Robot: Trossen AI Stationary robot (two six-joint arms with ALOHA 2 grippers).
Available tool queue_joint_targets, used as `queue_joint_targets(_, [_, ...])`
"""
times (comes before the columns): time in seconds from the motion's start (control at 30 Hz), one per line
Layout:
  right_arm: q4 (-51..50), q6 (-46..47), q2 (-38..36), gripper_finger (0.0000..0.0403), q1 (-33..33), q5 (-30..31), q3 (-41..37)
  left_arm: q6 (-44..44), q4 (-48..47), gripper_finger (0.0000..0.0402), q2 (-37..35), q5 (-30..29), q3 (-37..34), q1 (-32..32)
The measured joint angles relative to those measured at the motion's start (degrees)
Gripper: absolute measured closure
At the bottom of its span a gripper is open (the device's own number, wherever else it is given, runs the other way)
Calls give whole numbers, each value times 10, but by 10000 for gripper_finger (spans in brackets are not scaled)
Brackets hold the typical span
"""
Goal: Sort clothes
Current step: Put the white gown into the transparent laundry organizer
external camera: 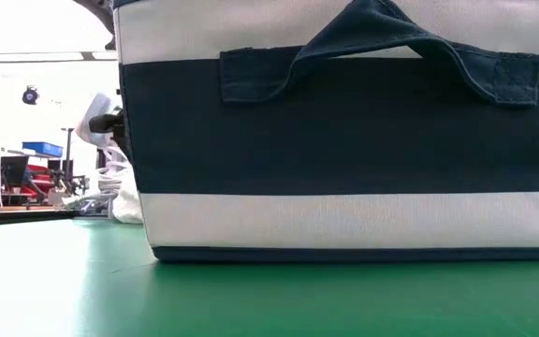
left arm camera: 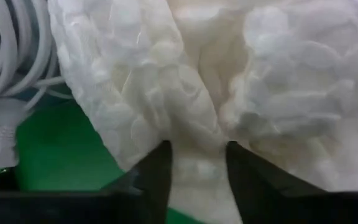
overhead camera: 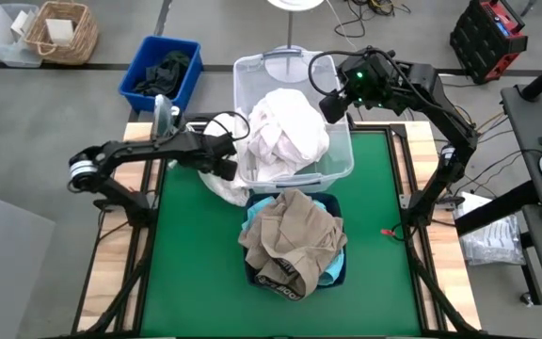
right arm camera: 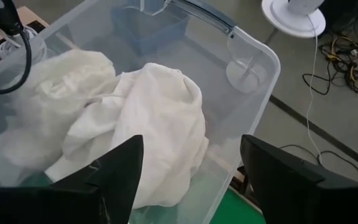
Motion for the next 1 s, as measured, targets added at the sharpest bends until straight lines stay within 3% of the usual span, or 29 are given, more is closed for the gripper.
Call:
queue_joint_targets(0.27, [0,10,0,151,1,0,0,-17,22,161,50,-31,3,3])
queue_joint_targets(0.5, [0,17,0,142,1,-2,0,-1,85,136,72,-22,-9,4])
queue_joint_targets(0.63, [0,18,0,141,1,-11,0,4,95,165,73,-40,-11,4])
queue_joint_targets(0.73, [0,18,0,147,2,-15,0,8,101,208,73,-57,-16,5])
queue_joint_targets(1.0, [0,15,0,161,2,-16,0,14,98,384,79,-62,-56,6])
